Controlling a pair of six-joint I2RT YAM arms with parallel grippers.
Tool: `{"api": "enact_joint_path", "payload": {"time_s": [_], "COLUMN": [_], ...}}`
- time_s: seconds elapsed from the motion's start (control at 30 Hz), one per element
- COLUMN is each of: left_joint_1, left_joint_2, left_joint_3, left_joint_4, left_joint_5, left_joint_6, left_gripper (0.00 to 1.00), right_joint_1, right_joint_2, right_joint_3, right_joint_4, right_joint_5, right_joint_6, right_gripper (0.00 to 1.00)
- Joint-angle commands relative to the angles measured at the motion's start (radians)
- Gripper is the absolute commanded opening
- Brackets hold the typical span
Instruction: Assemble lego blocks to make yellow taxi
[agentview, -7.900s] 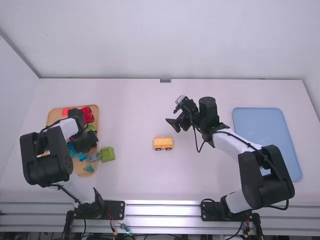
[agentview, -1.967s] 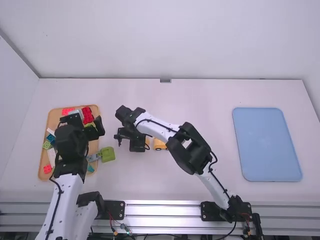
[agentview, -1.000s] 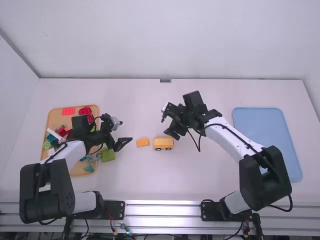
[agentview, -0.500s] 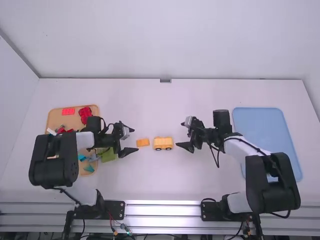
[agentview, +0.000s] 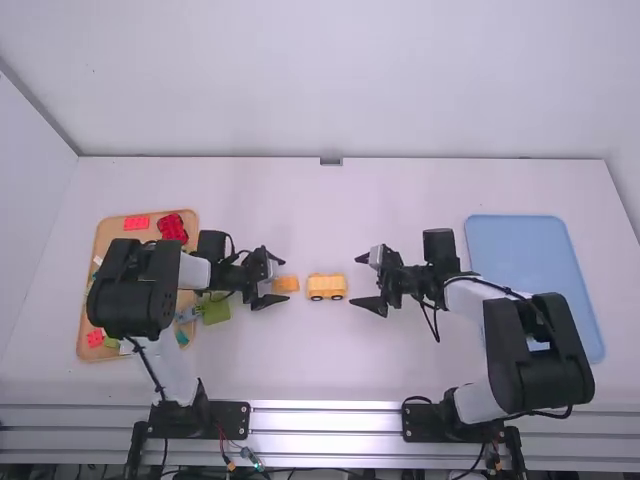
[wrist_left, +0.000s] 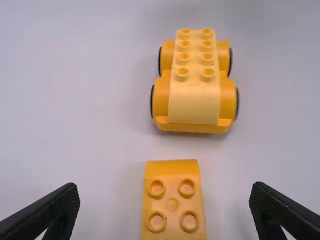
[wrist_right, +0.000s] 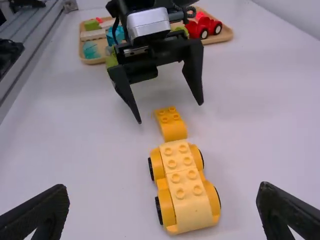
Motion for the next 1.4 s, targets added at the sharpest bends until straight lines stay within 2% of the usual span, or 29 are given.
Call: {"api": "enact_joint_path", "payload": {"time_s": [0.0,0.03,0.33,0.4,0.93,1.1,1.37], "left_joint_1": [-0.007,-0.008,-0.008,-0.008,-0.010,-0.006,-0.004], "left_joint_2": [0.008,0.008,0.010,0.010,0.010,0.010,0.010], "left_joint_3": [-0.026,-0.029,-0.029,-0.030,-0.030,-0.036,-0.084], "left_joint_4": [0.029,0.036,0.005,-0.003,-0.015,-0.006,0.072], "left_joint_5": [-0.019,-0.026,-0.048,-0.055,-0.076,-0.080,-0.076], "left_joint_6": [-0.069,-0.069,-0.069,-0.068,-0.050,-0.050,-0.056], "left_gripper": [0.87,0.82,0.70,0.63,0.42,0.32,0.30], "right_joint_1": [-0.003,-0.003,0.003,0.005,0.017,0.016,0.017], "right_joint_2": [0.010,0.010,0.010,0.010,0.010,0.010,0.010], "right_joint_3": [-0.010,-0.010,-0.010,-0.010,-0.010,-0.010,-0.010], "right_joint_4": [0.000,0.001,0.005,0.013,0.022,0.023,0.022], "right_joint_5": [0.006,0.005,0.003,0.007,0.003,0.000,0.000], "right_joint_6": [-0.018,-0.018,-0.018,-0.018,-0.015,-0.014,-0.018], "right_gripper": [0.99,0.99,0.99,0.98,0.99,0.98,0.99]}}
